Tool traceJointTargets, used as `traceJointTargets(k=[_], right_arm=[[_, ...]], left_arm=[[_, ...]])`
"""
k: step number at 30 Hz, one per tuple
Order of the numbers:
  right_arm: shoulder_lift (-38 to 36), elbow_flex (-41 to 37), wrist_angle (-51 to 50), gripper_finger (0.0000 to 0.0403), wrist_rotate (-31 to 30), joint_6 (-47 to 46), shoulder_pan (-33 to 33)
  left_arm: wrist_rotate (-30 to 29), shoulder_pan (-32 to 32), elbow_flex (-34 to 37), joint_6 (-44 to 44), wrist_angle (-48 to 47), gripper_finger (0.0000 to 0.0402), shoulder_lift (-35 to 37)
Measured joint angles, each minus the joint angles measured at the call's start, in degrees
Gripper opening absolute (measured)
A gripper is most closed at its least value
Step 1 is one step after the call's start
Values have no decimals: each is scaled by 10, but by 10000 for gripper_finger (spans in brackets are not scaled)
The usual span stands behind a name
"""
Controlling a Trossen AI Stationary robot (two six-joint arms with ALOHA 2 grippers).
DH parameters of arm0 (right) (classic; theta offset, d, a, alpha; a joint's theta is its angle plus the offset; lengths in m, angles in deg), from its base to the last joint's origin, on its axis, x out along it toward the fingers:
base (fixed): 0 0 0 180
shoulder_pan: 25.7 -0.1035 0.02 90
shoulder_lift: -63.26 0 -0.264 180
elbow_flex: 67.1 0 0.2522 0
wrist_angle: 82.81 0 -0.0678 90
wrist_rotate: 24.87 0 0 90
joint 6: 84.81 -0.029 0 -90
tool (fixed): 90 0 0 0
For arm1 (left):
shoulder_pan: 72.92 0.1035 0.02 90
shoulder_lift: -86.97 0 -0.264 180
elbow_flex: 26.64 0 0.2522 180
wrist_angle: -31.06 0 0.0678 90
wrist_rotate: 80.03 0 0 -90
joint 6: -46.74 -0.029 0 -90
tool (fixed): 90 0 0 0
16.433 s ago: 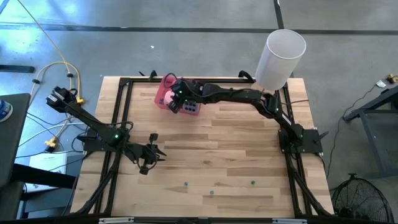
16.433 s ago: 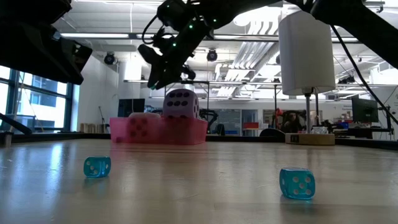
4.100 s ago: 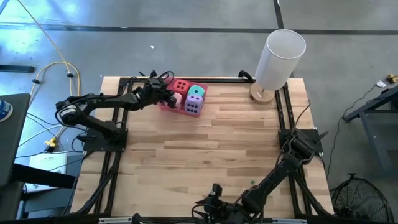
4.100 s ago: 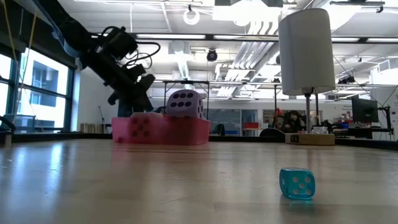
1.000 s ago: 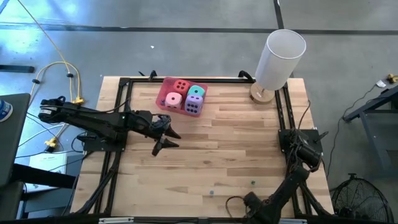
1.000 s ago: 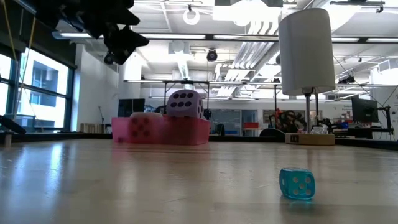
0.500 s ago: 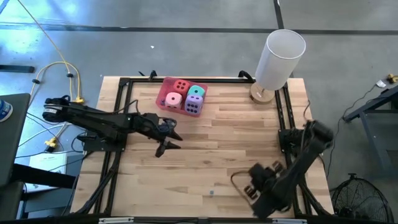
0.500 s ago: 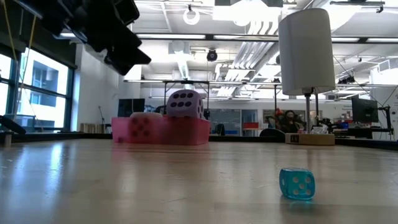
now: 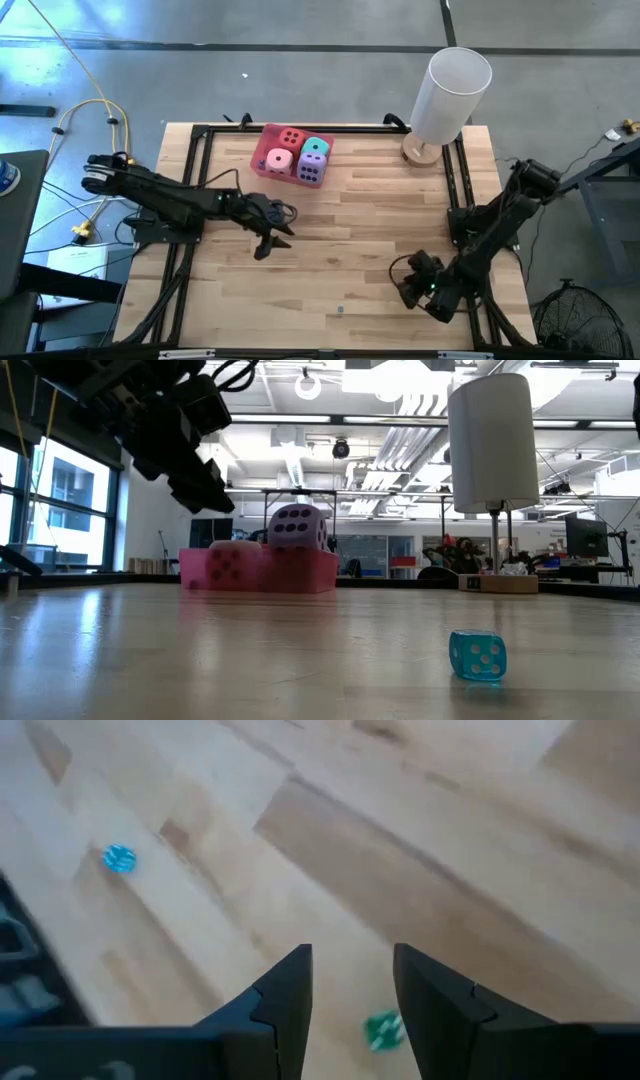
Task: Pick & Place Dice
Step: Put the small green dice into the pink bin
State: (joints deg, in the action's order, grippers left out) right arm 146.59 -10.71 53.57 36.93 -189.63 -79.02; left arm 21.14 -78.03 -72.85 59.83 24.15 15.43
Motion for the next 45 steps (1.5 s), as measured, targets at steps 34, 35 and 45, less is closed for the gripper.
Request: traceJointTargets(k=[34,35,45], right_arm=[[174,-2,56,133,-171,9,-128],[177,-2,58,133,-172,9,-129],[185,-3,113,133,-183,-4,-134]], left_arm=[[-1,-23,0,-15,9,191,-15],[-1,-23,0,-15,9,191,-15],[-1,-23,0,-15,10,191,-15]])
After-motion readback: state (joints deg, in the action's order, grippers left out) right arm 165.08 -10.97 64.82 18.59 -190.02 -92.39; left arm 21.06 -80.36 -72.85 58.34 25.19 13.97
